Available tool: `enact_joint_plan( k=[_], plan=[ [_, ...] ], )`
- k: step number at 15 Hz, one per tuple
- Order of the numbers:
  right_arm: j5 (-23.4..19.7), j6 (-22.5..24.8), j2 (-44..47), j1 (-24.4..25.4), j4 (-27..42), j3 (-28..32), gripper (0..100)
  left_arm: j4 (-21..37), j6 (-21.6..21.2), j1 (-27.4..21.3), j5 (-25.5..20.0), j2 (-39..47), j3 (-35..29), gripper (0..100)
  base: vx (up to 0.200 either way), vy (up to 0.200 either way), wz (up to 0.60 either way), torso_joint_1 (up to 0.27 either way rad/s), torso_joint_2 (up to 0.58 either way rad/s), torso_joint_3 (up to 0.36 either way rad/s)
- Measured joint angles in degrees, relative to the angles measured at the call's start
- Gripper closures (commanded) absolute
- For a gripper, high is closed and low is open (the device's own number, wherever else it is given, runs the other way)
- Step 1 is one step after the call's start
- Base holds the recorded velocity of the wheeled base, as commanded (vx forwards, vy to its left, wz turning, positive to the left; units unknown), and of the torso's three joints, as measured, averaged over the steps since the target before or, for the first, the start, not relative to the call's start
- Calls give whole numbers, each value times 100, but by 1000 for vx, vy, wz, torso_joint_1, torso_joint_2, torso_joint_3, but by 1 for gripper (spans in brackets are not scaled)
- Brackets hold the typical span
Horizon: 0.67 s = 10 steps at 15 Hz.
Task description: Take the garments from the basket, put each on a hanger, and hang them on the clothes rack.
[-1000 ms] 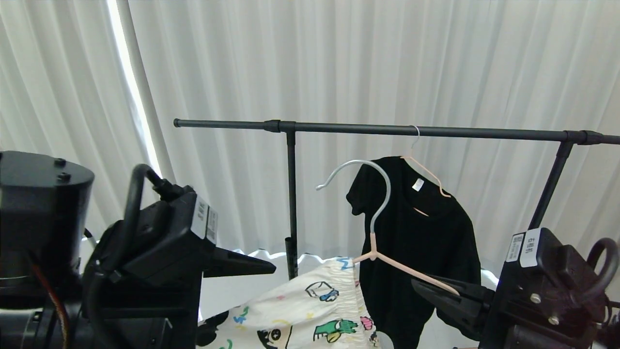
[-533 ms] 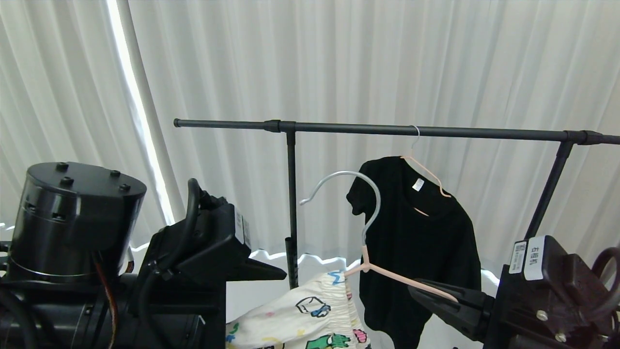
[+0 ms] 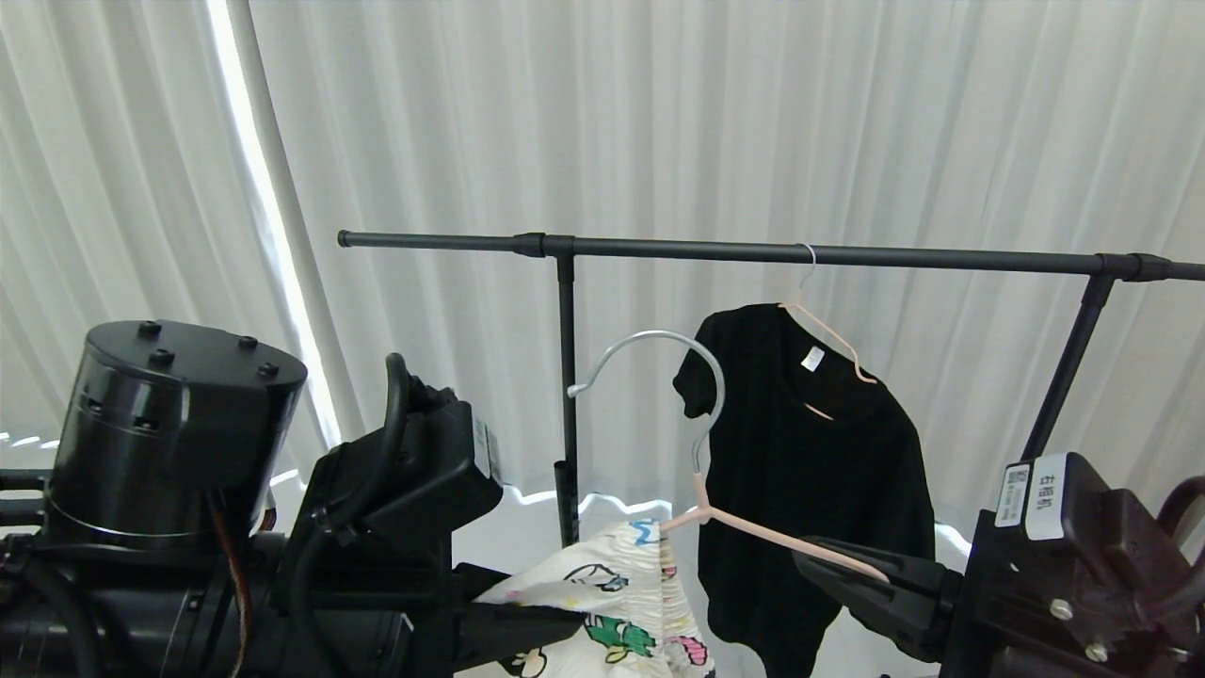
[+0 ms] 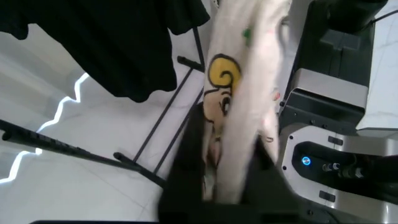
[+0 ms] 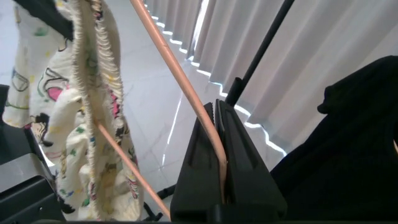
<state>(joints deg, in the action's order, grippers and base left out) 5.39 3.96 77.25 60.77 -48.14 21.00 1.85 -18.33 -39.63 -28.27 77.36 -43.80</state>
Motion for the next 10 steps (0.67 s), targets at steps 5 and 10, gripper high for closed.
enact_joint_plan(
  k=[5,10],
  plan=[
    [73,-5,-5,89,-35,-15,0,20,-2,9,118,17,9,100,0,0,0,0,0,0],
    [397,-11,-49,-79,2,-26,0,-393,0,46,1451,-51,497,100,0,0,0,0,0,0]
  ],
)
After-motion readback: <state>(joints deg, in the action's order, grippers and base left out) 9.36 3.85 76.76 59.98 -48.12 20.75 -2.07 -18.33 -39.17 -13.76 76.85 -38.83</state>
